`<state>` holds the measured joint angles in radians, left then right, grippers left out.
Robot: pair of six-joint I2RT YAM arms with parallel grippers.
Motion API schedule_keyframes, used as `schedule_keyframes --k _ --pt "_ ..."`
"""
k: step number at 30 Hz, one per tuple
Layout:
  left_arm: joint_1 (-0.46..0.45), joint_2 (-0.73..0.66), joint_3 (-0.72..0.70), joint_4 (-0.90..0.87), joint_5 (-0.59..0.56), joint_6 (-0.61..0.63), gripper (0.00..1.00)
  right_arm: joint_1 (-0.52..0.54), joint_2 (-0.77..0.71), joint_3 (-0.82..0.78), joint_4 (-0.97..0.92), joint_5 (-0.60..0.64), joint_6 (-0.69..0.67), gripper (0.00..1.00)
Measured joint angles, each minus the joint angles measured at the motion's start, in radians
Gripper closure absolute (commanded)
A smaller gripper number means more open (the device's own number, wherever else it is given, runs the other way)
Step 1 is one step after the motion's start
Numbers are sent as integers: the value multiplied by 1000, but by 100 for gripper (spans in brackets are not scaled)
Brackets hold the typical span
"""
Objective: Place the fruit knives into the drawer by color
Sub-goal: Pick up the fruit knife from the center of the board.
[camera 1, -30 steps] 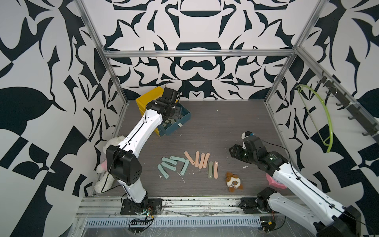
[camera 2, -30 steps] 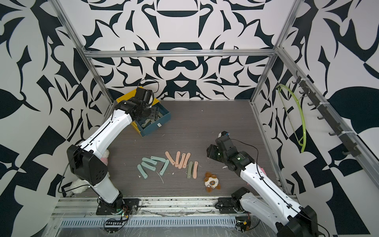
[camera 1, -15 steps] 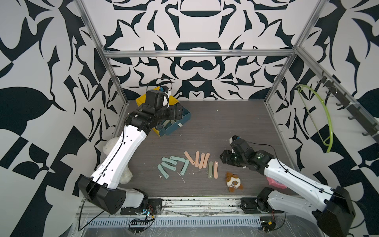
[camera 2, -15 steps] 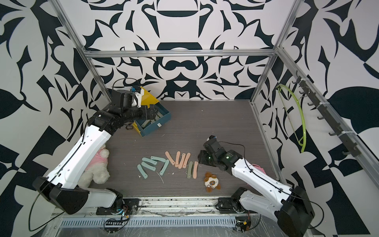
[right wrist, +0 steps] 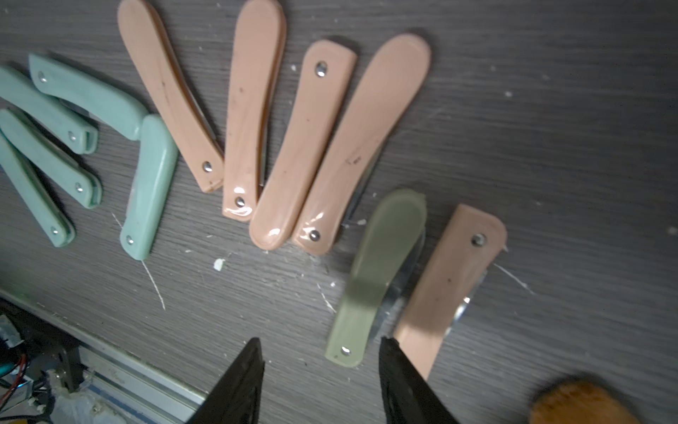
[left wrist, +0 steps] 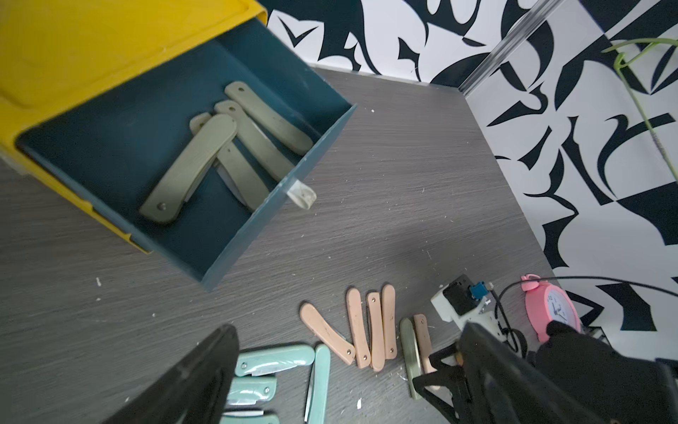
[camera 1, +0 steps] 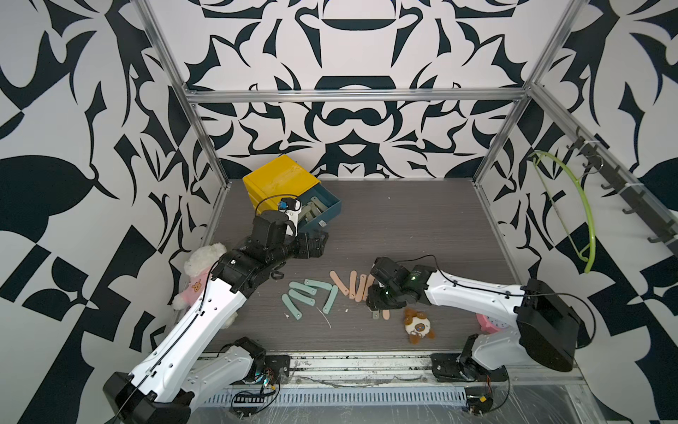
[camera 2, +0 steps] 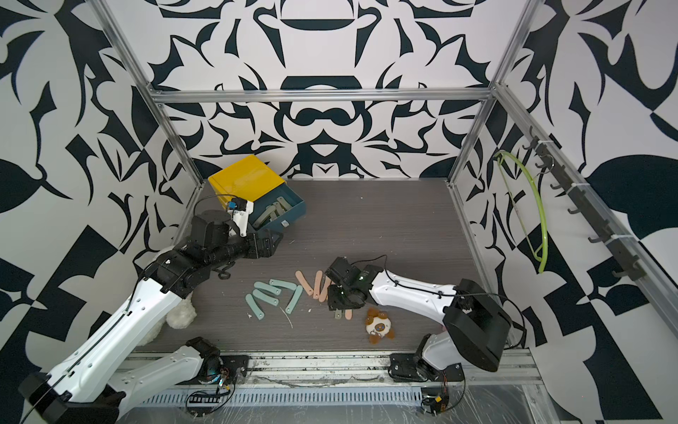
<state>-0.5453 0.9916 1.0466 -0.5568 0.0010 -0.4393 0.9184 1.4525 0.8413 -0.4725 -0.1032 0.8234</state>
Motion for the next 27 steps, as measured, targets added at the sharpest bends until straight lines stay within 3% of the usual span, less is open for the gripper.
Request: schedule_keyframes --k 17,27 --pt "0 -24 -85 23 0 -18 1 3 205 99 -118 45 -23 47" --pt "0 -26 -87 30 0 -18 1 32 271 164 -194 141 -68 65"
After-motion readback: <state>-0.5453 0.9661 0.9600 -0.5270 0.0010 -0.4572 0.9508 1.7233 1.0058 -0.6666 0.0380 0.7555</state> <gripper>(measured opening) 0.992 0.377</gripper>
